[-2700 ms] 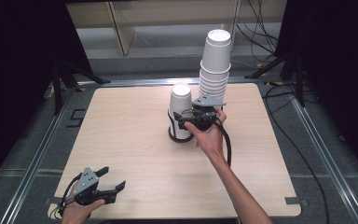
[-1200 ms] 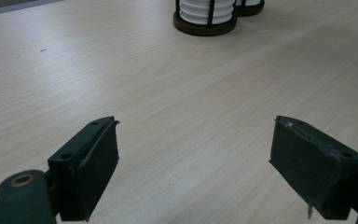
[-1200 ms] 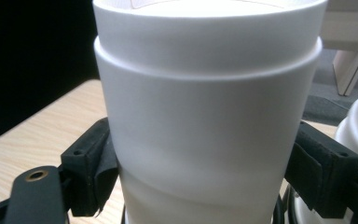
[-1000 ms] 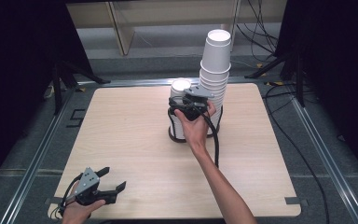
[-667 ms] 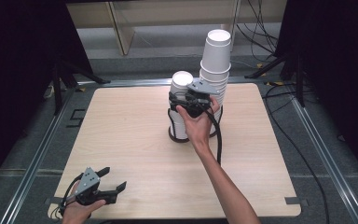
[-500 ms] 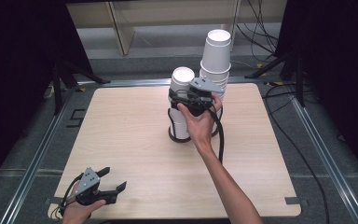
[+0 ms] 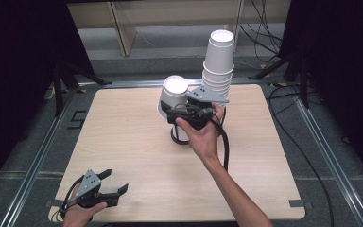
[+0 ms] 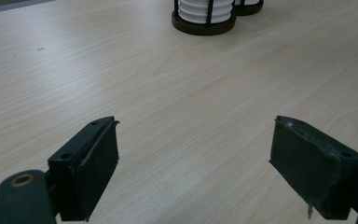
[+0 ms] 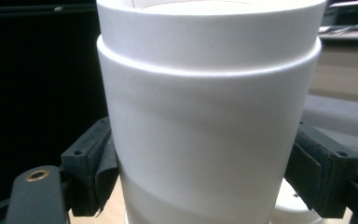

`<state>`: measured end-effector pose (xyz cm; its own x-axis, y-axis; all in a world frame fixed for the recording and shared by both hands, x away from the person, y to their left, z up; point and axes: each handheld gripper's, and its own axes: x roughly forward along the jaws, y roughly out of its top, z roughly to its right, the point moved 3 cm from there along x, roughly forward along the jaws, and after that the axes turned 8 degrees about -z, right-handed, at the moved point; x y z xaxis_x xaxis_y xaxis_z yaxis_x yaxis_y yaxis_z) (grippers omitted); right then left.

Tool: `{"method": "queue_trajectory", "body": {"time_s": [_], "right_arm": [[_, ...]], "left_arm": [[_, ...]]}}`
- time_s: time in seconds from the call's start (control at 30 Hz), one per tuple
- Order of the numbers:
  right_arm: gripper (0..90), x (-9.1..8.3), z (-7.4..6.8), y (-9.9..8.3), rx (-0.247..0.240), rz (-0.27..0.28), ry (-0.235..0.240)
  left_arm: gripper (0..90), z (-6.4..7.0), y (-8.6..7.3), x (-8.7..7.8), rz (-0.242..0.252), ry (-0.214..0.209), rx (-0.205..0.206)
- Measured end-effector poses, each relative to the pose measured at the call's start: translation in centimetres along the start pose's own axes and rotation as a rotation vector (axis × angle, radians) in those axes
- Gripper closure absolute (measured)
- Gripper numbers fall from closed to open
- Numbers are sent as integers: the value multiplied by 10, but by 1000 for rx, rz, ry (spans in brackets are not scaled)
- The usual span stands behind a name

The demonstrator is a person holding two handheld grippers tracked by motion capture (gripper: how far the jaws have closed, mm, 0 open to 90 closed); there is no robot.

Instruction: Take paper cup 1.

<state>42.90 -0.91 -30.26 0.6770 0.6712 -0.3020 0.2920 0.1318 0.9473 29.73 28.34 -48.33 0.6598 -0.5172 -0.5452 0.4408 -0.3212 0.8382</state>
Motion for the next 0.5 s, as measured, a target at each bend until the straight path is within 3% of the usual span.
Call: {"method": "queue_trajectory", "body": {"time_s": [0.07,0.1,0.17,0.23,0.33,0.4,0.43,0.5], "right_arm": [[194,1,-2,-5,-8,2,21],[194,2,-9,-15,3,-28,54],[194,3,-12,-25,-29,-42,59],[194,6,-18,-34,-22,-73,96],[194,8,-19,-42,-39,-85,109],[194,9,-23,-49,-18,-102,140],[194,12,-24,-55,-26,-106,165],[194,14,-27,-60,2,-110,208]], "left_arm": [[148,0,0,0,2,-1,0],[148,0,0,-1,-6,3,0],[147,0,1,-2,-1,1,2],[148,0,1,-2,2,-3,1],[148,1,2,-1,23,-14,-4],[148,0,2,-3,14,-9,0],[148,1,2,-2,36,-19,-2],[148,2,3,-1,46,-25,-2]]}}
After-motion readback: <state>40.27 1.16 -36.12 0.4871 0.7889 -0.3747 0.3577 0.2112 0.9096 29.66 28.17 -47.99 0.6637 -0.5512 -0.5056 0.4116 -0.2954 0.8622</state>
